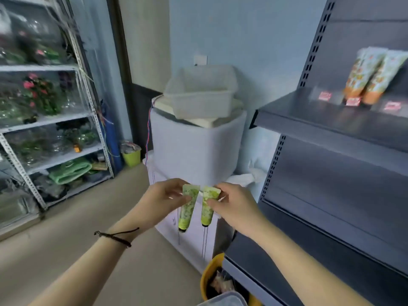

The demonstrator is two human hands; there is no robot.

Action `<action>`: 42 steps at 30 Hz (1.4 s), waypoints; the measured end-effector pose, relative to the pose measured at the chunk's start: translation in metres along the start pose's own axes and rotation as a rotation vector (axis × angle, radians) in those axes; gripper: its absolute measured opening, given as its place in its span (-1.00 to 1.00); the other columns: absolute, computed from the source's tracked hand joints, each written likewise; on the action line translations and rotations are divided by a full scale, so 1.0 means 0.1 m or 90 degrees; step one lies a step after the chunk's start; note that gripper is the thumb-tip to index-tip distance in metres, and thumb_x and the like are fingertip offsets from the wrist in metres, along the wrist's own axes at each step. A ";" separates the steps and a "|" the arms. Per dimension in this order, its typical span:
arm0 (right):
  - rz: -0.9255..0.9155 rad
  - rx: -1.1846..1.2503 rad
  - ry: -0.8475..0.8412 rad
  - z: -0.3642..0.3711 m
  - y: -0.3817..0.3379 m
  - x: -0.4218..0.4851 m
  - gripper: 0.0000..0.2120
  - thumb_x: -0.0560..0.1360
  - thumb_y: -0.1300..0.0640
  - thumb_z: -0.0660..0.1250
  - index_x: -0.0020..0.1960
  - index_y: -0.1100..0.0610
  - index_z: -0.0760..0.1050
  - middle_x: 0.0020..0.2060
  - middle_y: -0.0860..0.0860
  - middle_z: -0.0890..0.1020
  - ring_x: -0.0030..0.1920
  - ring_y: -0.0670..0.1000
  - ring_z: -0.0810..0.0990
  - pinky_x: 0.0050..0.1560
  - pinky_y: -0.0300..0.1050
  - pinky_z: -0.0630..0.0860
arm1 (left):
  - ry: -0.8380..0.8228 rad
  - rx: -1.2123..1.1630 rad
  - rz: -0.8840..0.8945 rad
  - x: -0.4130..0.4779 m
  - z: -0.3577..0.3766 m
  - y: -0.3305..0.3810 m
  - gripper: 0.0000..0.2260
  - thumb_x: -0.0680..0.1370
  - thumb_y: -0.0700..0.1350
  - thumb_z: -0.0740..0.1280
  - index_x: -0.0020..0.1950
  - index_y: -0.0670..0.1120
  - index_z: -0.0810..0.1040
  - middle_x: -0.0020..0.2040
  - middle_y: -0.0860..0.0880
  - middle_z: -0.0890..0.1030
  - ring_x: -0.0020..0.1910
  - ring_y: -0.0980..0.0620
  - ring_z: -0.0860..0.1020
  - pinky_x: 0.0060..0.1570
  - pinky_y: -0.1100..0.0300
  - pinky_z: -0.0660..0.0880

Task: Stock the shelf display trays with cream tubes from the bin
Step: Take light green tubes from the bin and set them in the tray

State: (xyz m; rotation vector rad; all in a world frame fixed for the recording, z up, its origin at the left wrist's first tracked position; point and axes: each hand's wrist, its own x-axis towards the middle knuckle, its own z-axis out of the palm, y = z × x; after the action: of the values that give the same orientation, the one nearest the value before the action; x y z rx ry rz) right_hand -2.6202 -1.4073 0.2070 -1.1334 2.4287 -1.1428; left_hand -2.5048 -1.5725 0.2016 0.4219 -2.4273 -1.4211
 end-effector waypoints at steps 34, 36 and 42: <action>0.121 -0.147 0.265 -4.89 -0.80 -0.31 -0.81 0.48 0.20 0.37 0.09 0.13 0.51 -0.23 0.02 0.57 -0.23 -0.02 0.60 -0.38 -0.19 0.50 | -0.245 0.099 0.398 1.94 1.06 4.71 -0.87 0.46 -0.17 0.44 -0.02 -0.05 0.57 -0.31 0.03 0.64 -0.36 0.20 0.54 -0.31 0.42 0.43; 0.135 -0.150 0.274 -5.07 -0.64 -0.18 -0.84 0.48 0.20 0.37 0.05 0.12 0.50 -0.22 0.03 0.57 -0.24 -0.02 0.59 -0.38 -0.19 0.49 | -0.241 0.101 0.405 2.15 1.19 4.77 -0.90 0.46 -0.22 0.43 -0.04 -0.12 0.59 -0.31 0.06 0.66 -0.35 0.23 0.57 -0.31 0.48 0.43; 0.175 -0.206 0.248 -5.37 -0.21 0.34 -0.79 0.47 0.20 0.35 0.10 0.19 0.53 -0.14 0.08 0.59 -0.20 0.01 0.58 -0.38 -0.20 0.48 | -0.156 0.237 0.433 2.84 1.57 4.84 -0.88 0.42 -0.15 0.47 -0.17 0.02 0.57 -0.24 0.11 0.66 -0.25 0.22 0.57 -0.17 0.36 0.41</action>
State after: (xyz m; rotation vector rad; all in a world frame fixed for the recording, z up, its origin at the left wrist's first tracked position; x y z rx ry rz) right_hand -2.8943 -1.1407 0.5862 -0.6580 3.0381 -0.9804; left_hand -2.8746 -1.3333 0.5830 -0.5001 -2.6412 -0.7654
